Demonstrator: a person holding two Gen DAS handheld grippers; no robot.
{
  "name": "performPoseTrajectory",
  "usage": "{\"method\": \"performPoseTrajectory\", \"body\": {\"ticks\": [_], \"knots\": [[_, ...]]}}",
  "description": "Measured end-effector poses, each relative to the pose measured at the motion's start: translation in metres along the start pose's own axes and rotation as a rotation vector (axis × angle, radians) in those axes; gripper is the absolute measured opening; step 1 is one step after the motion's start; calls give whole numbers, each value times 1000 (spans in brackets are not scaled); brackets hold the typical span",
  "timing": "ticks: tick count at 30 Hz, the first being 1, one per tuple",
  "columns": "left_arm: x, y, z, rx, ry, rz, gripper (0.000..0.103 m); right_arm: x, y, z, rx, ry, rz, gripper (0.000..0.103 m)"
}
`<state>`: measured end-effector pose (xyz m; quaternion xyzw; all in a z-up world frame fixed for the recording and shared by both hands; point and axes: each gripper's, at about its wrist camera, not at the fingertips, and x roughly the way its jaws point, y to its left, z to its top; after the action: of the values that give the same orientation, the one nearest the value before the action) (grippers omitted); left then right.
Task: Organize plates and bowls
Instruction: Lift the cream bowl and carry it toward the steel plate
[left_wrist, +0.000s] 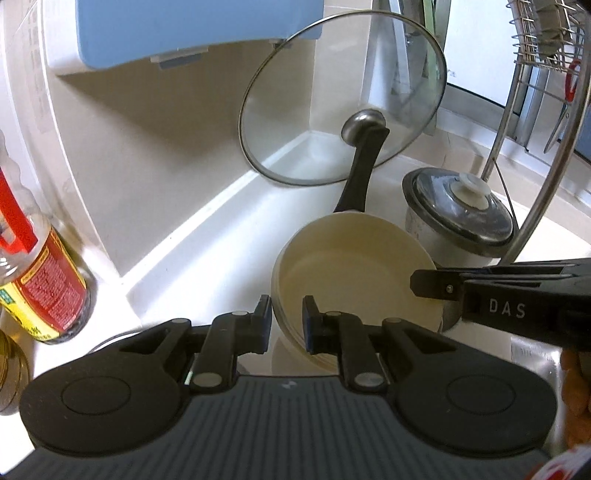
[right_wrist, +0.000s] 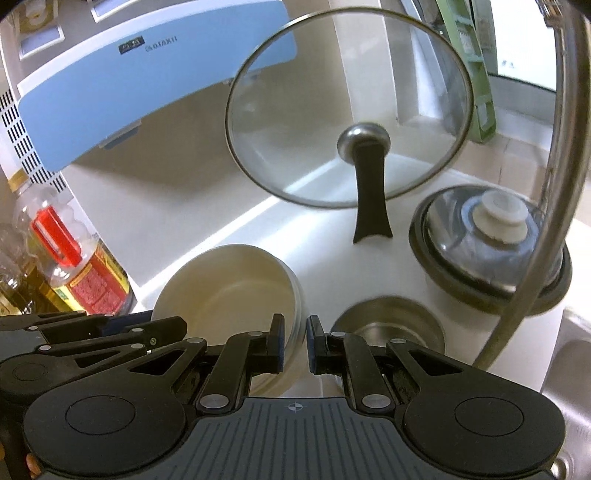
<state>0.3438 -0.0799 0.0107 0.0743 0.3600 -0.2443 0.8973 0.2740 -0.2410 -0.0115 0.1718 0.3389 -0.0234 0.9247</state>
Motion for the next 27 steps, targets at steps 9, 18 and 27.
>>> {"method": "performPoseTrajectory", "body": {"ticks": [9, 18, 27], "knots": [[-4, -4, -10, -14, 16, 13, 15, -2, -2, -10, -5, 23, 10, 12], [-6, -5, -13, -20, 22, 19, 15, -3, -3, -14, -10, 35, 20, 12], [-3, -3, -19, -34, 50, 16, 15, 1, -4, -17, -13, 60, 25, 12]]}}
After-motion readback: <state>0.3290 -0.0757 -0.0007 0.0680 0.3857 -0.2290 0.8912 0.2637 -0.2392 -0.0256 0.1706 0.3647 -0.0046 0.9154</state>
